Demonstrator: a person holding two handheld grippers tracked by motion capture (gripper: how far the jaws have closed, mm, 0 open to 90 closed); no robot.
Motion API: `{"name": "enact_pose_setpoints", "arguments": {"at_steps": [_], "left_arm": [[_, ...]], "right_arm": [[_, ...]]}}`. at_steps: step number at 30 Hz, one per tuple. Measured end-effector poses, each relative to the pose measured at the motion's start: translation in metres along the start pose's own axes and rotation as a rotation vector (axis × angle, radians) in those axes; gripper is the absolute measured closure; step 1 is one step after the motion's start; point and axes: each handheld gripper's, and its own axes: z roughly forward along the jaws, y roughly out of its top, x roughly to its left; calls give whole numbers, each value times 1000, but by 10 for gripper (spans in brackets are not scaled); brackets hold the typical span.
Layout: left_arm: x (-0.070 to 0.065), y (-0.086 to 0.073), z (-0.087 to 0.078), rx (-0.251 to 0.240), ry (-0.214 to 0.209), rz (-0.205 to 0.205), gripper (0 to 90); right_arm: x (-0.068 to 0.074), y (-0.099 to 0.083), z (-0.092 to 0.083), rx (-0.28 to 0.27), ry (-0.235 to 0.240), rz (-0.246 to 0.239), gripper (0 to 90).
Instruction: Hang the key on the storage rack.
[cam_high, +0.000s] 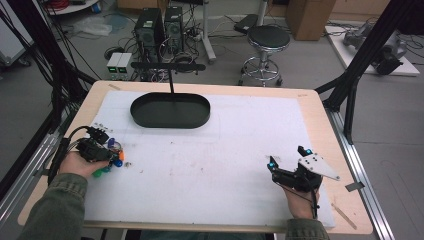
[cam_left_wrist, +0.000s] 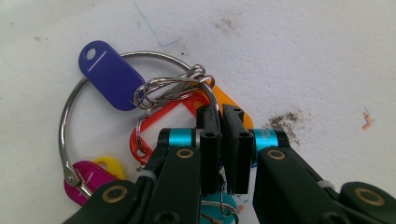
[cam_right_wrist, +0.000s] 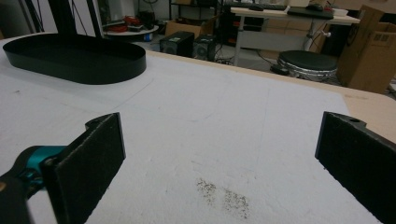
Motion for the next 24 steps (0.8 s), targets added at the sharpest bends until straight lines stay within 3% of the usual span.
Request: {"name": "enact_pose_setpoints", "arguments": {"at_steps": [2, 8, 24], "left_arm": [[-1, -1, 0, -6, 4, 29, 858], [-2, 0, -3, -18, 29, 52, 860], [0, 9, -38, -69, 63, 63, 864]], "right_arm": [[0, 0, 0, -1, 1, 1, 4], [0, 0, -1, 1, -1, 3, 5], [0, 0, -1, 0, -4, 4, 4]]}}
